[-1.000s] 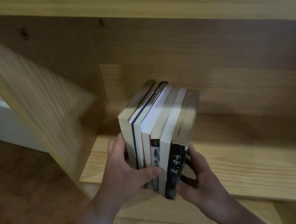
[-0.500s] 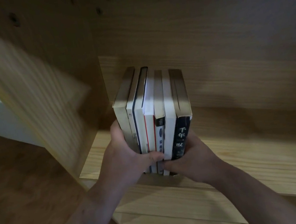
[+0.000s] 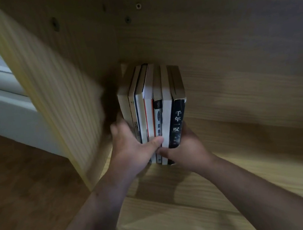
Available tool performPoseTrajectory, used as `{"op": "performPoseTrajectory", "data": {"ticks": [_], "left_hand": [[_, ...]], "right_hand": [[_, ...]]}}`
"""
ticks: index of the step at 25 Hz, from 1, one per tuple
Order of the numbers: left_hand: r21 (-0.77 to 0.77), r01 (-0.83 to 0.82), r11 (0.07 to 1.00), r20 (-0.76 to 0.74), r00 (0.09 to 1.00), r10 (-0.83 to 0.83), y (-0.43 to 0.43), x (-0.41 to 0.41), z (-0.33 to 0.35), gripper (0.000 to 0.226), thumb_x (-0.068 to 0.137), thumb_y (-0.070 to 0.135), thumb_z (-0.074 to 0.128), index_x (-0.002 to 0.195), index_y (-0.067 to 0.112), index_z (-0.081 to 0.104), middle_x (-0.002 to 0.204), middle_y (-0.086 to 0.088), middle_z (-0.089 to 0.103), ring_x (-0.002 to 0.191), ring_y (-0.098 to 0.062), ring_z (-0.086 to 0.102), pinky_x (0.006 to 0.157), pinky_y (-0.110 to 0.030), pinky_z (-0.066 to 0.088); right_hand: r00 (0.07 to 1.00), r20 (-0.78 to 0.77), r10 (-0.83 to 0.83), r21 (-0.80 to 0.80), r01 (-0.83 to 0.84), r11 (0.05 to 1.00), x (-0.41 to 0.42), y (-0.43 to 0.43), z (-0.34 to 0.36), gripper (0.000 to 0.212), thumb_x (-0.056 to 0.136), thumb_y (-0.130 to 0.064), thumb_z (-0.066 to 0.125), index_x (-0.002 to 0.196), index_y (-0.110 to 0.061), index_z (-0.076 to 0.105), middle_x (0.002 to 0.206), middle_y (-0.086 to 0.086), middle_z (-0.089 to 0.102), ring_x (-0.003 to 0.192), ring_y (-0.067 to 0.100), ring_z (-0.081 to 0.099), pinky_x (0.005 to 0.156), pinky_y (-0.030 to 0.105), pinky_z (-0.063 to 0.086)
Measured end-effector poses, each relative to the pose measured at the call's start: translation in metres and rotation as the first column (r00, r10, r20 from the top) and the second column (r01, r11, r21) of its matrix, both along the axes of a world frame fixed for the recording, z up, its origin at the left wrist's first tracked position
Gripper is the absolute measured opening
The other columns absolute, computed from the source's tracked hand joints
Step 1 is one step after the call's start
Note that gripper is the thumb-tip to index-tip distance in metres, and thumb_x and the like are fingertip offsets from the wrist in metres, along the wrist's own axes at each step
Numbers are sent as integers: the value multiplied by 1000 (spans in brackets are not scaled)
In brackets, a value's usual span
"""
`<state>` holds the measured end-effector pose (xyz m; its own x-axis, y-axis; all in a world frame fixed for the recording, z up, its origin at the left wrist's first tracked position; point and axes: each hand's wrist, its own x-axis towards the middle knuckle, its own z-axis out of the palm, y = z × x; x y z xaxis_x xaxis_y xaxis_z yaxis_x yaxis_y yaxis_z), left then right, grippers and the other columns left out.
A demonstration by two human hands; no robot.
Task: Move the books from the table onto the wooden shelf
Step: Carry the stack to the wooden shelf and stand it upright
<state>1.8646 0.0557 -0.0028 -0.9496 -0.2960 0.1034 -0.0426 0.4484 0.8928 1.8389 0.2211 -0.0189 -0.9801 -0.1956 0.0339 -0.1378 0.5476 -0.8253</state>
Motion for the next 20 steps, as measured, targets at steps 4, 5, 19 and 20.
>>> {"op": "performPoseTrajectory", "data": {"ticks": [4, 5, 19, 20], "left_hand": [[-15, -43, 999, -47, 998, 42, -12, -9, -19, 106, 75, 35, 83, 158, 24, 17, 154, -5, 38, 141, -25, 45, 112, -52, 43], [-31, -12, 999, -80, 997, 10, -13, -1, -28, 103, 81, 41, 76, 160, 23, 12, 161, -6, 30, 148, -23, 35, 117, -51, 38], [-398, 134, 908, -215, 948, -234, -15, 17, -72, 97, 84, 60, 45, 151, 48, -25, 163, 3, -24, 155, -14, -16, 121, -26, 4], [-450, 72, 890, -203, 963, -180, -14, 9, -74, 100, 83, 59, 50, 155, 41, -17, 167, -2, -15, 156, -23, -1, 121, -32, 15]], "right_hand": [[1000, -21, -17, -77, 16, 997, -15, -19, -14, 73, 82, -34, 83, 144, -35, 45, 118, -21, 65, 99, -5, 62, 80, 11, 47], [999, -31, -33, -62, 31, 998, -15, -23, -19, 70, 83, -37, 81, 144, -34, 46, 120, -20, 63, 103, -2, 61, 81, 11, 48], [992, -121, 34, 166, -14, 986, -28, -22, -42, 96, 83, -77, 34, 160, -21, 24, 149, -3, 52, 132, 13, 55, 104, 26, 46], [992, -122, 32, 223, -4, 975, -34, -26, -42, 100, 81, -78, 30, 162, -20, 16, 152, 1, 49, 133, 19, 54, 104, 32, 48]]}}
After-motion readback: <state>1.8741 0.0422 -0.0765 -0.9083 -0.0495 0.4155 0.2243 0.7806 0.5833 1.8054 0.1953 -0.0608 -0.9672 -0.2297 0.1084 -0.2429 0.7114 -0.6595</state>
